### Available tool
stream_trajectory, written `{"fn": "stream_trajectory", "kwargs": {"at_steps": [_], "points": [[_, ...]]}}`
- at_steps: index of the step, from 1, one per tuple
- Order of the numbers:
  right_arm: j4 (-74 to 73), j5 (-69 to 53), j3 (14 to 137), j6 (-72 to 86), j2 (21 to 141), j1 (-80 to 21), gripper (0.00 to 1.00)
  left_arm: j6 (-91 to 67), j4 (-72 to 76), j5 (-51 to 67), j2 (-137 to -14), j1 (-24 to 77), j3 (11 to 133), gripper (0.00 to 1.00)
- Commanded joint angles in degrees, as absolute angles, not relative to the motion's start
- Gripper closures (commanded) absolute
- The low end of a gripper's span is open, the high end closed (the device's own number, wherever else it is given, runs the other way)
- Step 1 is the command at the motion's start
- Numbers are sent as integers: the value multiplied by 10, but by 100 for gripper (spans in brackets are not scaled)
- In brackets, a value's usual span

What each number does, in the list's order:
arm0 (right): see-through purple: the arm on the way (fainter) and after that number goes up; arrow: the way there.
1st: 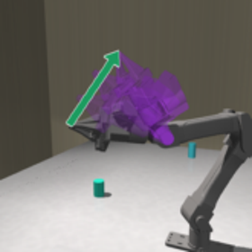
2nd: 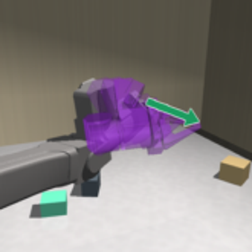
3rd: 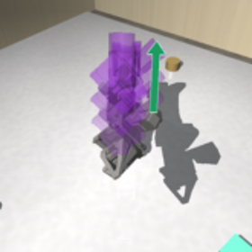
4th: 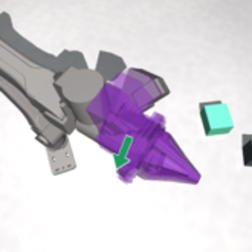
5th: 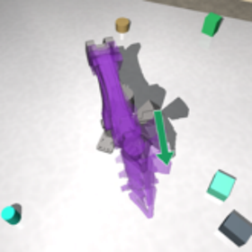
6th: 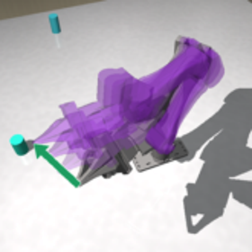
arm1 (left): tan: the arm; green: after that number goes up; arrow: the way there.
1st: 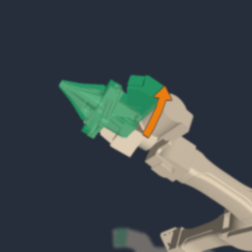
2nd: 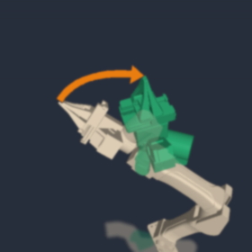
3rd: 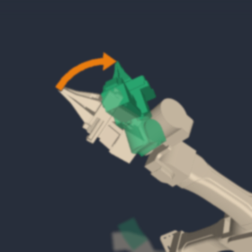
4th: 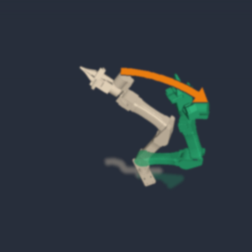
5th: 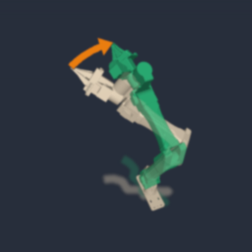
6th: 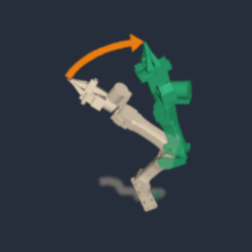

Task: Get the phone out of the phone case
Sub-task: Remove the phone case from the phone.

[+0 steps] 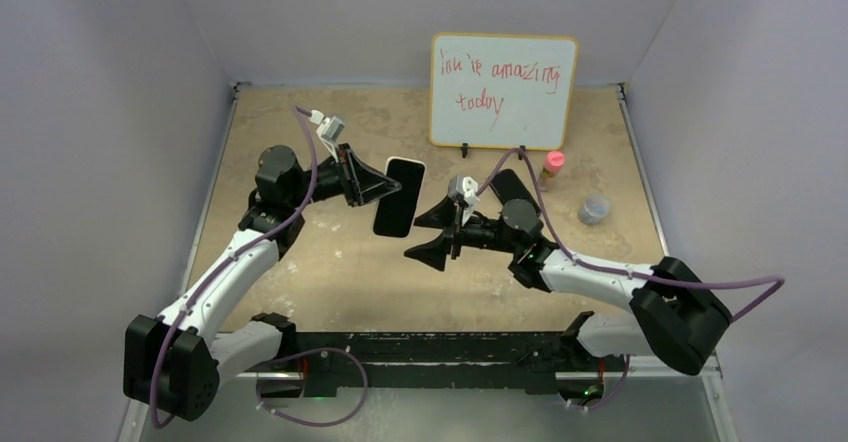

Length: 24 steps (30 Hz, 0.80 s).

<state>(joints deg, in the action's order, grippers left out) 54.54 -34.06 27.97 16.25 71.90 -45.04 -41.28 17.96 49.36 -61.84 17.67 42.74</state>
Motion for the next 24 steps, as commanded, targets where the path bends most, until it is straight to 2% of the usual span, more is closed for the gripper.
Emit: {"fn": "stream_trajectory", "kwargs": {"at_steps": [1, 6, 14, 20, 24], "points": [[564, -394, 317, 166, 767, -445, 22, -414, 272, 526, -595, 174, 413, 100], [663, -419, 299, 223, 821, -444, 23, -459, 327, 516, -578, 175, 362, 100], [744, -435, 272, 252, 836, -444, 27, -505, 385, 520, -579, 178, 318, 100], [839, -468, 265, 315, 878, -444, 38, -517, 381, 496, -572, 183, 302, 100], [933, -492, 267, 382, 919, -444, 52, -523, 372, 470, -567, 190, 297, 100]]}}
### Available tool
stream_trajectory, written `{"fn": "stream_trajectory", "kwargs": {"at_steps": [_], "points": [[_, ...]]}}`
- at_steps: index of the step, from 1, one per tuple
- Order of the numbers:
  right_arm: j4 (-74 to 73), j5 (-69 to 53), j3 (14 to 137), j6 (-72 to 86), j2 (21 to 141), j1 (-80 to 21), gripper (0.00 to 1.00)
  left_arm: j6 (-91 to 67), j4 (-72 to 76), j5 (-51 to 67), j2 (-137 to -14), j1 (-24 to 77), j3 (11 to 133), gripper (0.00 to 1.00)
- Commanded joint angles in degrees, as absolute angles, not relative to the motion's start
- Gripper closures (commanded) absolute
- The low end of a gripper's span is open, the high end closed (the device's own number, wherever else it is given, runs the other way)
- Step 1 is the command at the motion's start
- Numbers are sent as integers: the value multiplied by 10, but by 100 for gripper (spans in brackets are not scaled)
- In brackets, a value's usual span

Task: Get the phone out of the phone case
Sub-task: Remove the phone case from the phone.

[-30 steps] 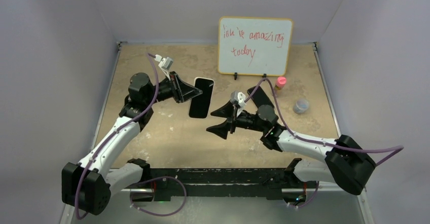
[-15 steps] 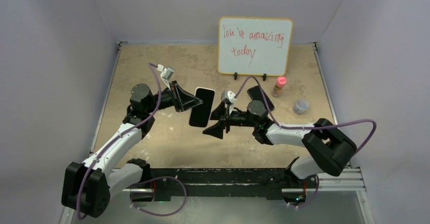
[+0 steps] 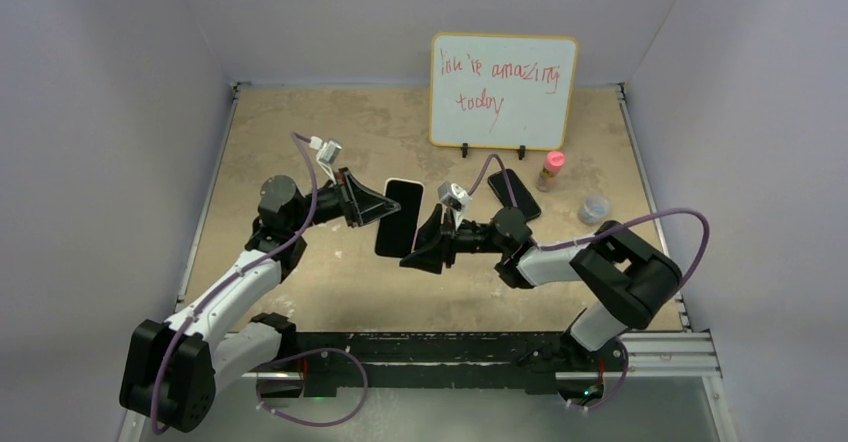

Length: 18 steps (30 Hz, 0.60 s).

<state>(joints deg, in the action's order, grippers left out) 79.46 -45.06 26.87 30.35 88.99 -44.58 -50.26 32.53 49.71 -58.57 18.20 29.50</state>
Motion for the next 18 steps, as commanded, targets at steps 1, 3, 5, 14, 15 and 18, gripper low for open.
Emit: {"fn": "stream_trajectory", "kwargs": {"at_steps": [1, 3, 5, 14, 15, 18], "points": [[949, -498, 269, 393, 930, -444, 56, -526, 371, 467, -567, 193, 295, 100], [962, -504, 272, 402, 940, -444, 65, -539, 374, 463, -572, 196, 292, 100], [957, -504, 274, 395, 945, -444, 74, -550, 376, 463, -575, 198, 290, 100], [878, -493, 272, 328, 905, -444, 95, -530, 308, 467, -588, 198, 314, 100], [855, -485, 270, 309, 895, -444, 96, -531, 308, 471, -593, 198, 316, 100], [784, -454, 267, 247, 860, -445, 98, -541, 312, 481, -601, 198, 316, 100]]}}
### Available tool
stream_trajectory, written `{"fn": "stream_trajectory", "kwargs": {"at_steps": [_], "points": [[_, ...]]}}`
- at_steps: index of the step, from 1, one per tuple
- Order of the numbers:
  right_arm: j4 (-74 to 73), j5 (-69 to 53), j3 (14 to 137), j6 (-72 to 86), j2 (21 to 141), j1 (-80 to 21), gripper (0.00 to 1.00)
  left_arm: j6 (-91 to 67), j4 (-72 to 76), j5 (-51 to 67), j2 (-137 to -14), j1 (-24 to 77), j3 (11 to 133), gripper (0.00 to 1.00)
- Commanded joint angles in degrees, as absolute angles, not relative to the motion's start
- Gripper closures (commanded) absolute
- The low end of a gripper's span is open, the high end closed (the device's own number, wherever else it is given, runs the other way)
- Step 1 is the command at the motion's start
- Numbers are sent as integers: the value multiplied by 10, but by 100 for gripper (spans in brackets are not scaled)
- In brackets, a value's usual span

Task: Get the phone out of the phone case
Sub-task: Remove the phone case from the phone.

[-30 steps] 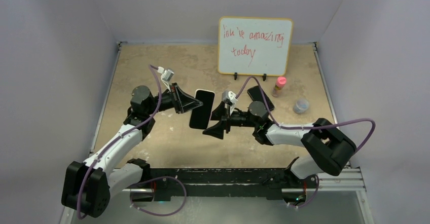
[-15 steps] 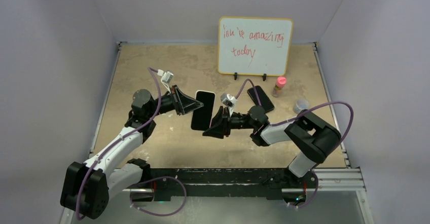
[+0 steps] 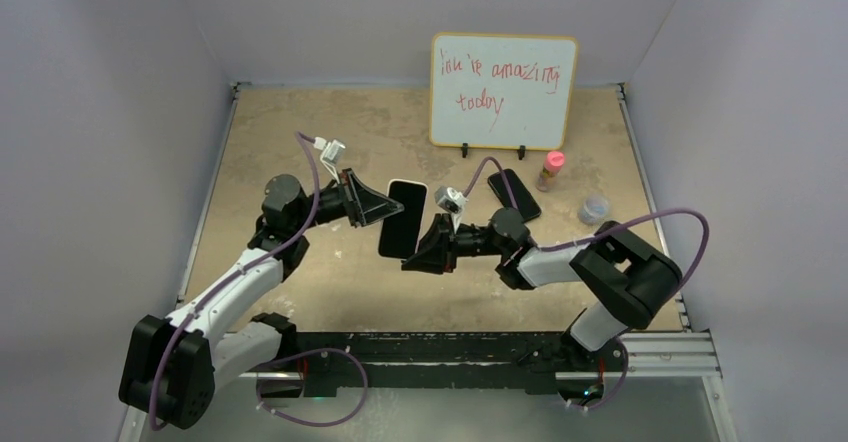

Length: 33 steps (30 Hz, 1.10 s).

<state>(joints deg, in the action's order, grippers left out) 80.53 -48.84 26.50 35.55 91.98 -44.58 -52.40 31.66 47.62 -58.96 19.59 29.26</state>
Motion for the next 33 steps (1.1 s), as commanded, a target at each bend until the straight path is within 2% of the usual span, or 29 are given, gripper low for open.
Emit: {"fn": "stream_trajectory", "kwargs": {"at_steps": [1, 9, 21, 33], "points": [[770, -443, 265, 231, 850, -444, 98, -549, 318, 483, -602, 198, 312, 100], [745, -344, 217, 109, 790, -459, 100, -603, 350, 488, -598, 204, 284, 100], [870, -305, 155, 27, 773, -489, 100, -659, 453, 522, -651, 258, 280, 100], [812, -270, 157, -60, 740, -526, 100, -584, 333, 505, -652, 258, 298, 100]]}}
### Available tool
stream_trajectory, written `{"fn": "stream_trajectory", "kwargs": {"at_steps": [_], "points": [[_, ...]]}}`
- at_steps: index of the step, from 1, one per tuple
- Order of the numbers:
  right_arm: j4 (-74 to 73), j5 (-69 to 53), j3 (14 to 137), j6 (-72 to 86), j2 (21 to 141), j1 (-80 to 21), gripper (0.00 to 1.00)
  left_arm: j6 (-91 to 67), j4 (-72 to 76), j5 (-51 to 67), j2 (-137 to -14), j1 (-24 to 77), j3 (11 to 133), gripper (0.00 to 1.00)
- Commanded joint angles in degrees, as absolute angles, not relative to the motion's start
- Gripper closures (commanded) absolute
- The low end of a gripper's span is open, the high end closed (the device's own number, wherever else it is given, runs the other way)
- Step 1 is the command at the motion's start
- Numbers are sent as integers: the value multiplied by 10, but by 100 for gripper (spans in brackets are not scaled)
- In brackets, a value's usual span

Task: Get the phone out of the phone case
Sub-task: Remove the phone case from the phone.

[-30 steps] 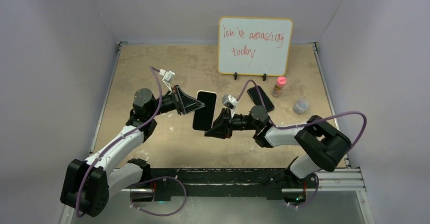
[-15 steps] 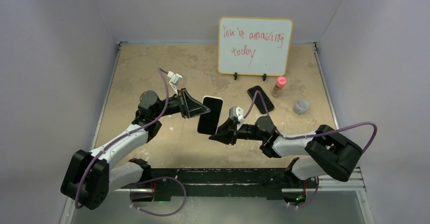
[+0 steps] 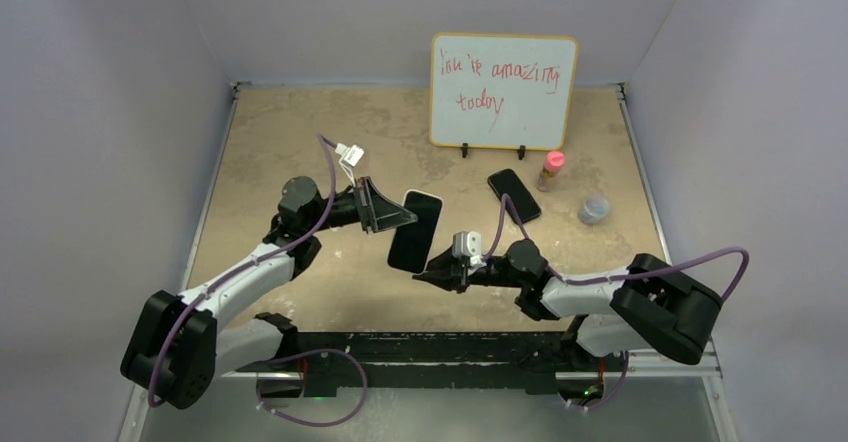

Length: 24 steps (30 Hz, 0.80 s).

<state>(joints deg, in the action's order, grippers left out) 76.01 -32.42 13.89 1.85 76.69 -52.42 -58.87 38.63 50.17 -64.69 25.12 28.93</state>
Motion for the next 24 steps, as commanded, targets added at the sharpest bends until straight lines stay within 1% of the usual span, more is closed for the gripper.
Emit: {"fn": "stream_trajectory", "kwargs": {"at_steps": [1, 7, 9, 10, 13, 15, 19, 24], "points": [[811, -268, 157, -62, 738, -527, 100, -583, 334, 504, -654, 258, 297, 100], [815, -254, 154, -57, 736, -528, 100, -568, 332, 498, -637, 259, 297, 100], [825, -260, 151, -42, 739, -528, 97, -564, 338, 491, -623, 258, 299, 100], [827, -265, 150, -33, 740, -528, 94, -561, 338, 484, -615, 258, 300, 100], [835, -275, 148, -20, 743, -528, 72, -555, 337, 477, -602, 255, 309, 100], [836, -284, 149, -14, 745, -528, 61, -553, 341, 483, -601, 255, 317, 100], [858, -301, 145, 9, 748, -527, 50, -551, 353, 495, -599, 255, 320, 100], [868, -340, 147, 29, 747, -527, 44, -537, 345, 497, -590, 255, 324, 100]]}}
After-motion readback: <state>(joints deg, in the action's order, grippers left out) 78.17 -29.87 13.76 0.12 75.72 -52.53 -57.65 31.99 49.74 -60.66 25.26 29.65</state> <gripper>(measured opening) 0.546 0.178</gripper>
